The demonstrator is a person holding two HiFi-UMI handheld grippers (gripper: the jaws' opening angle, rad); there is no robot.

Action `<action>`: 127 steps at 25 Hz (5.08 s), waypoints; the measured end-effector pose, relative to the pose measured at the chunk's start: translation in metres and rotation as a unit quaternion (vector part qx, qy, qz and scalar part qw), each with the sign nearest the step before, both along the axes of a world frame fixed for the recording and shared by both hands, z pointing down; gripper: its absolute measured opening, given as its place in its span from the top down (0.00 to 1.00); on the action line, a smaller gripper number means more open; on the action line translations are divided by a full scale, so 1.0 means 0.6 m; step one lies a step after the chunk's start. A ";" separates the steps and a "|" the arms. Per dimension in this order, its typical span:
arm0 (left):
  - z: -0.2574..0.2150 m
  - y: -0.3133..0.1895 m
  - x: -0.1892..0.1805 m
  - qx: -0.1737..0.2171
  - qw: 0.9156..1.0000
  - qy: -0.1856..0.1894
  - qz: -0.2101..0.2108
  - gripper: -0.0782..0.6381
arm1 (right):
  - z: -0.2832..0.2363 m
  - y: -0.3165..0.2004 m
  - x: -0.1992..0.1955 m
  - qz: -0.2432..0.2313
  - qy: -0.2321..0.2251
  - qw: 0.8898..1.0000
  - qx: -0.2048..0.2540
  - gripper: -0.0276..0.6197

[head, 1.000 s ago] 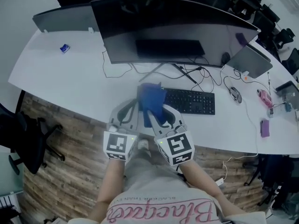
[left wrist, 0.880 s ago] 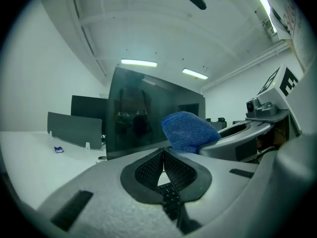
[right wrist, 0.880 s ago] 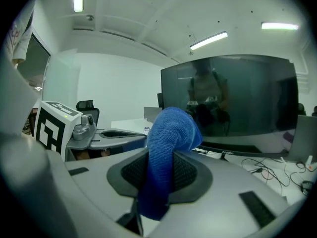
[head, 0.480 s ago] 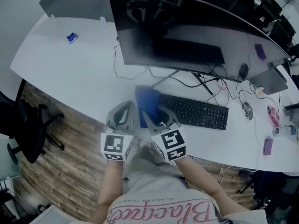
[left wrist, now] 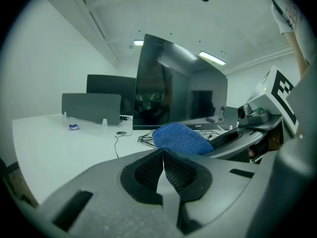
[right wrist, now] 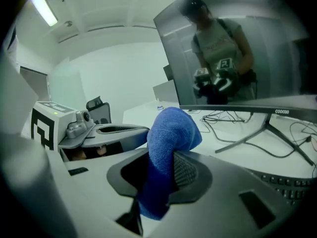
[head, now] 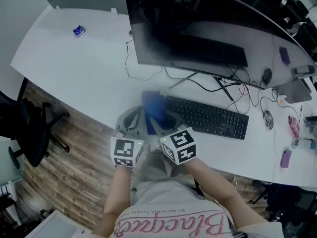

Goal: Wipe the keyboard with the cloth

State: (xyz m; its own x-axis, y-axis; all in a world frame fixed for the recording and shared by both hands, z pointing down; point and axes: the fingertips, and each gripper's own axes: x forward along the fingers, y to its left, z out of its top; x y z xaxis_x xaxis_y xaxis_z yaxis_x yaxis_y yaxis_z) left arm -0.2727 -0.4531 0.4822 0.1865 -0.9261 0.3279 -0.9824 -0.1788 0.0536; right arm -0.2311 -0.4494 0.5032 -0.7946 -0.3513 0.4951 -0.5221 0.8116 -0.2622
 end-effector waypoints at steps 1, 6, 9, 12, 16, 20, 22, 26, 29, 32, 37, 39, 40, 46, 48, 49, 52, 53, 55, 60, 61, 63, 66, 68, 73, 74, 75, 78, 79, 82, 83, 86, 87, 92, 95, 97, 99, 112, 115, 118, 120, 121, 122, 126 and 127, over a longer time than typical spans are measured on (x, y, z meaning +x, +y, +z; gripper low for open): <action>0.004 0.000 0.001 -0.003 1.000 0.000 0.001 0.88 | 0.010 -0.002 0.001 0.001 0.001 1.000 -0.010 0.81; 0.026 -0.003 0.010 -0.017 1.000 0.000 0.007 0.88 | 0.056 -0.013 0.014 -0.012 0.023 0.999 -0.028 0.81; 0.037 -0.006 0.015 -0.021 1.000 0.001 0.003 0.88 | 0.068 -0.019 0.019 -0.037 0.029 0.999 -0.025 0.81; 0.049 -0.010 0.027 -0.027 1.000 0.003 0.004 0.88 | 0.082 -0.035 0.035 -0.028 0.043 0.998 -0.035 0.81; 0.058 -0.013 0.042 -0.035 0.999 0.004 0.001 0.88 | 0.092 -0.052 0.055 0.009 0.037 0.997 -0.066 0.81; 0.062 -0.015 0.054 -0.038 0.999 0.004 -0.006 0.88 | 0.096 -0.058 0.071 0.035 0.036 0.996 -0.081 0.81; 0.063 -0.015 0.059 -0.038 0.999 0.001 -0.009 0.88 | 0.098 -0.059 0.079 0.040 0.037 0.995 -0.081 0.81; 0.064 -0.015 0.072 -0.041 0.999 -0.004 -0.012 0.88 | 0.098 -0.059 0.092 0.039 0.036 0.995 -0.080 0.81; 0.064 -0.017 0.087 -0.044 0.999 -0.006 -0.011 0.88 | 0.097 -0.060 0.105 0.042 0.037 0.995 -0.081 0.81; 0.062 -0.021 0.103 -0.045 0.999 -0.010 -0.007 0.88 | 0.097 -0.064 0.122 0.047 0.037 0.995 -0.084 0.81; 0.066 -0.024 0.137 -0.045 0.999 -0.013 0.001 0.88 | 0.098 -0.068 0.157 0.055 0.037 0.994 -0.086 0.81; 0.067 -0.026 0.150 -0.046 0.999 -0.015 0.004 0.88 | 0.098 -0.070 0.171 0.059 0.037 0.994 -0.087 0.81; 0.069 -0.027 0.157 -0.045 0.999 -0.015 0.006 0.88 | 0.098 -0.071 0.178 0.061 0.037 0.994 -0.087 0.81; 0.060 -0.031 0.208 -0.045 0.999 -0.018 0.016 0.88 | 0.098 -0.073 0.228 0.070 0.038 0.993 -0.089 0.81; 0.057 -0.032 0.225 -0.044 0.999 -0.019 0.021 0.88 | 0.099 -0.075 0.244 0.073 0.039 0.993 -0.089 0.81; 0.057 -0.032 0.233 -0.043 0.999 -0.019 0.022 0.88 | 0.099 -0.076 0.251 0.075 0.039 0.992 -0.090 0.81; 0.056 -0.034 0.258 -0.041 0.999 -0.020 0.028 0.88 | 0.100 -0.078 0.274 0.079 0.039 0.992 -0.089 0.81; 0.056 -0.035 0.266 -0.041 0.999 -0.020 0.030 0.88 | 0.100 -0.078 0.282 0.081 0.038 0.992 -0.089 0.81; 0.055 -0.037 0.281 -0.041 0.998 -0.022 0.033 0.88 | 0.099 -0.079 0.297 0.084 0.038 0.992 -0.089 0.81; 0.054 -0.040 0.317 -0.041 0.998 -0.024 0.042 0.88 | 0.101 -0.083 0.331 0.090 0.037 0.991 -0.091 0.81; 0.054 -0.041 0.325 -0.041 0.998 -0.025 0.044 0.88 | 0.101 -0.083 0.338 0.091 0.036 0.991 -0.091 0.81; 0.054 -0.041 0.340 -0.041 0.998 -0.027 0.048 0.88 | 0.101 -0.085 0.352 0.093 0.034 0.991 -0.092 0.81; 0.054 -0.042 0.362 -0.040 0.998 -0.028 0.050 0.88 | 0.100 -0.086 0.372 0.097 0.032 0.990 -0.092 0.81; 0.054 -0.043 0.376 -0.040 0.997 -0.028 0.052 0.88 | 0.099 -0.087 0.385 0.098 0.034 0.990 -0.091 0.81; 0.054 -0.050 0.409 -0.042 0.997 -0.032 0.062 0.88 | 0.099 -0.091 0.417 0.099 0.048 0.991 -0.080 0.81; 0.054 -0.052 0.416 -0.042 0.997 -0.033 0.063 0.88 | 0.099 -0.091 0.424 0.100 0.050 0.991 -0.079 0.81; 0.054 -0.053 0.423 -0.041 0.997 -0.033 0.065 0.88 | 0.100 -0.092 0.431 0.101 0.052 0.990 -0.078 0.81; 0.054 -0.055 0.445 -0.040 0.996 -0.034 0.069 0.88 | 0.100 -0.094 0.454 0.107 0.055 0.990 -0.078 0.81; 0.054 -0.055 0.453 -0.040 0.996 -0.035 0.071 0.88 | 0.100 -0.095 0.462 0.108 0.056 0.989 -0.077 0.81; 0.054 -0.058 0.473 -0.040 0.996 -0.036 0.075 0.88 | 0.100 -0.099 0.485 0.113 0.061 0.989 -0.077 0.81; 0.054 -0.059 0.480 -0.039 0.996 -0.036 0.077 0.88 | 0.101 -0.100 0.493 0.114 0.061 0.989 -0.077 0.81; 0.053 -0.062 0.502 -0.036 0.995 -0.037 0.081 0.88 | 0.102 -0.102 0.518 0.119 0.062 0.988 -0.078 0.81; 0.053 -0.063 0.511 -0.035 0.995 -0.037 0.082 0.88 | 0.102 -0.103 0.527 0.121 0.061 0.988 -0.079 0.81; 0.051 -0.067 0.552 -0.031 0.995 -0.039 0.091 0.88 | 0.103 -0.107 0.569 0.131 0.062 0.986 -0.080 0.81; 0.051 -0.069 0.575 -0.030 0.994 -0.039 0.096 0.88 | 0.103 -0.109 0.593 0.134 0.063 0.986 -0.079 0.81; 0.052 -0.071 0.589 -0.028 0.994 -0.039 0.098 0.88 | 0.104 -0.110 0.609 0.135 0.064 0.985 -0.081 0.81; 0.052 -0.074 0.604 -0.026 0.994 -0.039 0.100 0.88 | 0.105 -0.110 0.623 0.134 0.066 0.985 -0.082 0.81; 0.060 -0.086 0.703 -0.022 0.991 -0.036 0.123 0.88 | 0.105 -0.115 0.719 0.146 0.066 0.984 -0.079 0.81; 0.059 -0.085 0.722 -0.019 0.991 -0.036 0.128 0.88 | 0.104 -0.113 0.738 0.150 0.067 0.983 -0.077 0.81; 0.058 -0.085 0.738 -0.017 0.991 -0.035 0.130 0.88 | 0.104 -0.113 0.762 0.158 0.070 0.982 -0.075 0.81; 0.057 -0.085 0.748 -0.017 0.990 -0.035 0.133 0.88 | 0.104 -0.114 0.779 0.165 0.071 0.981 -0.076 0.81; 0.057 -0.085 0.753 -0.017 0.990 -0.035 0.135 0.88 | 0.104 -0.115 0.787 0.169 0.073 0.980 -0.075 0.81; 0.057 -0.085 0.759 -0.016 0.990 -0.035 0.137 0.88 | 0.104 -0.115 0.795 0.172 0.074 0.979 -0.075 0.81; 0.053 -0.085 0.782 -0.013 0.988 -0.034 0.148 0.88 | 0.102 -0.114 0.825 0.186 0.082 0.976 -0.072 0.81; 0.052 -0.086 0.787 -0.012 0.988 -0.034 0.151 0.88 | 0.103 -0.114 0.833 0.189 0.084 0.976 -0.071 0.81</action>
